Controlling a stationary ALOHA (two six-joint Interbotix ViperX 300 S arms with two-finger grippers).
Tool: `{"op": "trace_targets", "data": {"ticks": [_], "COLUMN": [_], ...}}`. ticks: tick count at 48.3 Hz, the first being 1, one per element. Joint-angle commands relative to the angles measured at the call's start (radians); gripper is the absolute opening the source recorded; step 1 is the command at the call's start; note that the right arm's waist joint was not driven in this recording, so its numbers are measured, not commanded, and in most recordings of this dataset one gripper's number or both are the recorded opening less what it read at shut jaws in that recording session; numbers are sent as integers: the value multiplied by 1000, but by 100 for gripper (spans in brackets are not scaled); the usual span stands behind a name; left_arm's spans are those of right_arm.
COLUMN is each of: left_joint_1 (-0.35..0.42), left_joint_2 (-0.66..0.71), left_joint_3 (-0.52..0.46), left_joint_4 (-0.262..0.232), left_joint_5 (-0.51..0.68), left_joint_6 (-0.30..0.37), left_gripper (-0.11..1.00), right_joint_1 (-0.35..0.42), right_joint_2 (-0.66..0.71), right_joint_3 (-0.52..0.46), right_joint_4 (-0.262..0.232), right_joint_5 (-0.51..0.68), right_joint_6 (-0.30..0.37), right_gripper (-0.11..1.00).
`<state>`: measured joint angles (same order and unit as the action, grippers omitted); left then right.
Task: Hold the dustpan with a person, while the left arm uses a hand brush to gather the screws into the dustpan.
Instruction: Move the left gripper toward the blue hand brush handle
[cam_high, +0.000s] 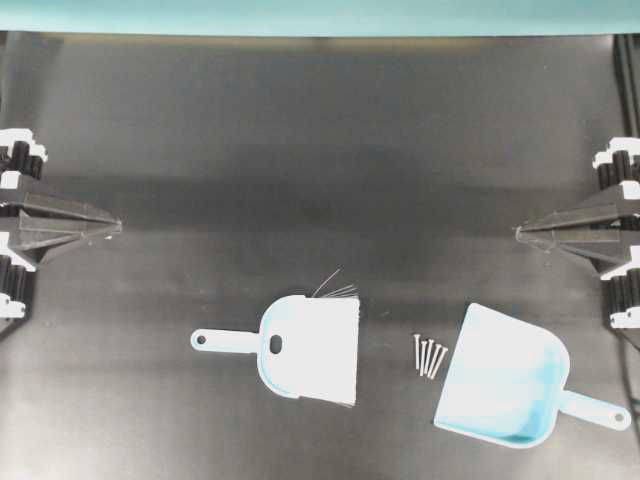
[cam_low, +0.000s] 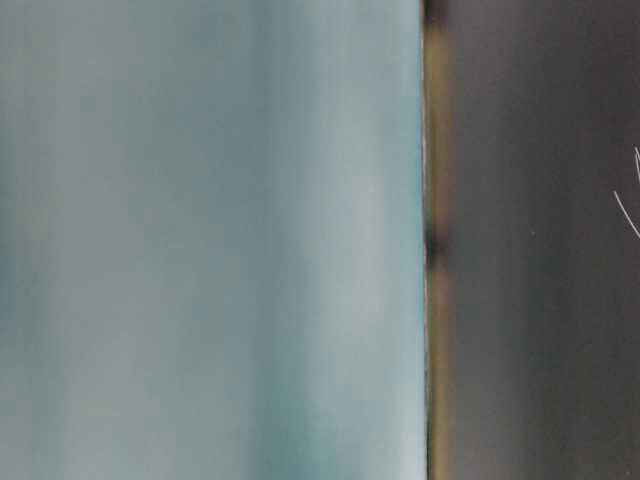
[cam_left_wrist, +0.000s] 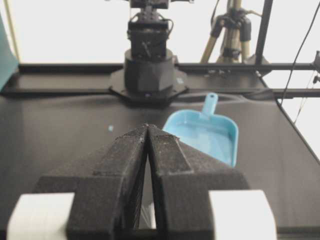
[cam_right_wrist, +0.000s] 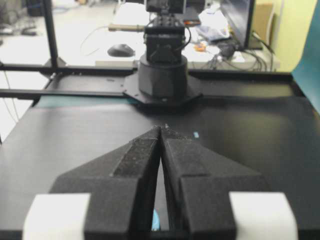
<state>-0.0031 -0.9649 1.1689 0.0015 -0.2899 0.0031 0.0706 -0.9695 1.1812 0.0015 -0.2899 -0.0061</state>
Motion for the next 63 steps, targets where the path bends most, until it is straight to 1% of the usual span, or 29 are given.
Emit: {"op": "trace_targets", "data": {"ticks": [1, 3, 5, 8, 13, 17, 21, 25, 29, 35, 37, 39, 41, 43, 48, 53, 55, 60, 63], "left_joint_1": [-32, -37, -38, -40, -41, -49, -55, -71, -77, -80, -80, -83, -87, -92, -106, -121, -123, -124, -124], "left_joint_2": [49, 74, 98, 138, 225, 311, 405, 499, 592, 692, 721, 750, 778, 801, 879, 953, 980, 1048, 1088], "left_joint_3": [-11, -15, -20, -25, -28, -28, -32, -38, -41, -38, -43, -44, -44, -43, -37, -38, -37, -41, -48], "left_joint_4": [43, 43, 43, 43, 43, 43, 44, 44, 44, 43, 43, 43, 43, 43, 43, 43, 43, 44, 43], "left_joint_5": [23, 46, 66, 80, 80, 75, 66, 20, -67, -144, -166, -187, -210, -235, -324, -408, -434, -489, -525], "left_joint_6": [-31, -40, -48, -54, -64, -89, -95, -95, -97, -103, -104, -104, -104, -104, -104, -106, -106, -115, -130], "left_gripper": [5, 5, 2, 0, 0, 0, 0, 0, 0, 1, 3, 7, 15, 26, 58, 84, 87, 84, 85], "right_joint_1": [0, 2, 0, 0, 0, 0, 0, 0, 0, 2, 0, 0, 0, 0, 0, 0, 0, 0, 0], "right_joint_2": [3, -2, -6, -11, -20, -32, -55, -91, -133, -210, -235, -262, -284, -302, -339, -365, -371, -377, -377], "right_joint_3": [-11, -2, 6, 17, 23, 29, 44, 67, 92, 117, 124, 132, 138, 144, 160, 170, 173, 184, 189], "right_joint_4": [2, 2, 2, 2, 2, 2, 2, 2, 2, 2, 2, 2, 2, 2, 2, 3, 3, 11, 11], "right_joint_5": [-5, 6, 35, 84, 156, 210, 255, 272, 272, 288, 298, 316, 331, 347, 368, 376, 379, 380, 382], "right_joint_6": [3, 5, 8, 11, 11, 8, 3, 2, 2, 8, 14, 15, 15, 15, 17, 20, 20, 18, 20], "right_gripper": [4, 3, 0, 0, 0, 0, 0, 0, 0, 0, 0, 0, 0, 0, 0, 0, 0, 0, 0]}}
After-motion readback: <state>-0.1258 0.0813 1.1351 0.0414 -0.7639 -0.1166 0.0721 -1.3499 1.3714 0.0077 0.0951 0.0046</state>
